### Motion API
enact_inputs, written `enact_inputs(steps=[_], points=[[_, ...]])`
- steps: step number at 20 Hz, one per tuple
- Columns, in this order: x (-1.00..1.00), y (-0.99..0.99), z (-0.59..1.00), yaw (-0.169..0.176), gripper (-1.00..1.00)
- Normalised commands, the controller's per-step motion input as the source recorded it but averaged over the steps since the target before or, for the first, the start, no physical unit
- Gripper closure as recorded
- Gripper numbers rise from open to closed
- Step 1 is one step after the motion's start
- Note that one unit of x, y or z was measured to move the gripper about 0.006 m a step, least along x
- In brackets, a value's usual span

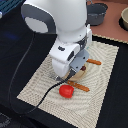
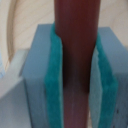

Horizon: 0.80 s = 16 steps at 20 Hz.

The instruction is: Interact with the objects in diverse but meaningful ways.

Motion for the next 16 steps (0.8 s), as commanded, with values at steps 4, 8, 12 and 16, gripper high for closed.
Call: enact_inputs(steps=[4,8,12,16], points=[[0.16,0.03,0.0,0.0,-1.0],[0.21,0.05,0.0,0.0,-1.0],[0.27,0.13,0.1,0.001,-1.0],[0.26,0.65,0.81,0.062,-1.0]])
